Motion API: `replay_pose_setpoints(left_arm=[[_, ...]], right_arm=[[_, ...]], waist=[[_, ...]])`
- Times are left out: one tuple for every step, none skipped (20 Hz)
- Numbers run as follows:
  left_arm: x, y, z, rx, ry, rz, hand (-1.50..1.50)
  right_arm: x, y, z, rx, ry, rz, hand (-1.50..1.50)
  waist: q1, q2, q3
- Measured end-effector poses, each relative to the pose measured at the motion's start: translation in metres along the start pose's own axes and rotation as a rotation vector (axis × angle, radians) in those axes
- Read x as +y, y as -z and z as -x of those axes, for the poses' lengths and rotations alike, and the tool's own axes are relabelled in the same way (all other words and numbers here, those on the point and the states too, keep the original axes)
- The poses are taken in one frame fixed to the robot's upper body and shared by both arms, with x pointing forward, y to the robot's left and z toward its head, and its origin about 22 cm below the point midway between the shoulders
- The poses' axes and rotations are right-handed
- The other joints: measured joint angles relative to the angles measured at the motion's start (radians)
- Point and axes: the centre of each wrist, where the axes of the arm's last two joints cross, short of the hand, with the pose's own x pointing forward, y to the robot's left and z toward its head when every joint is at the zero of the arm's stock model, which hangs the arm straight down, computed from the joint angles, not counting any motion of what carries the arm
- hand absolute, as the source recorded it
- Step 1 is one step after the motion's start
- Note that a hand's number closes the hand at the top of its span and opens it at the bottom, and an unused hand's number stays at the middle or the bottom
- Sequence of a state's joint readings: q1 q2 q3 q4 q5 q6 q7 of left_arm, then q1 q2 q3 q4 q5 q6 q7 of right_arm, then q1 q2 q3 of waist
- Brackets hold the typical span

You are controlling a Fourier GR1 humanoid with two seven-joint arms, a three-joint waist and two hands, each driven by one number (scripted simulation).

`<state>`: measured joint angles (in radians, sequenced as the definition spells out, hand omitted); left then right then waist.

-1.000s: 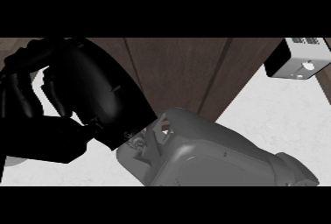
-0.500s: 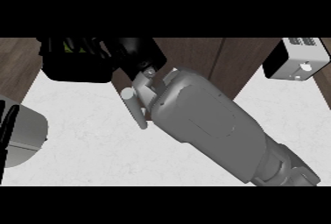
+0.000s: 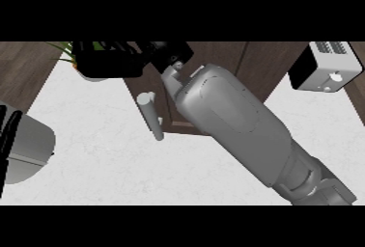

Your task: Pick up the wine, place it into the cabinet and close the cabinet

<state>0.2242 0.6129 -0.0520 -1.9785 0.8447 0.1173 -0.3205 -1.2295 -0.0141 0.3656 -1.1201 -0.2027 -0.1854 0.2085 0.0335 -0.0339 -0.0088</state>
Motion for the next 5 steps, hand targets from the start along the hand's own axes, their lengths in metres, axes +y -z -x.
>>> replay_pose_setpoints(left_arm=[[-0.0014,0.0005,0.0011,-0.001,-0.004,0.001,-1.50],[-0.0011,-0.0010,0.0026,0.001,-0.004,0.001,-1.50],[-0.0023,0.0001,0.0022,-0.003,-0.005,0.004,-1.50],[-0.0042,0.0008,0.0035,-0.006,-0.006,0.003,-1.50],[-0.0040,0.0005,0.0040,-0.004,-0.008,0.004,-1.50]], right_arm=[[-0.0018,0.0000,0.0021,-0.006,-0.017,-0.003,1.50],[-0.0051,-0.0008,0.0042,-0.011,-0.029,-0.007,1.50],[-0.0076,-0.0013,0.0065,-0.020,-0.042,-0.012,1.50],[-0.0088,-0.0012,0.0072,-0.022,-0.048,-0.016,1.50],[-0.0110,-0.0015,0.0073,-0.017,-0.053,-0.022,1.50]], waist=[[0.000,-0.002,0.000],[0.002,-0.004,-0.002],[0.003,-0.006,-0.002],[0.002,-0.006,-0.003],[0.002,-0.007,-0.002]])
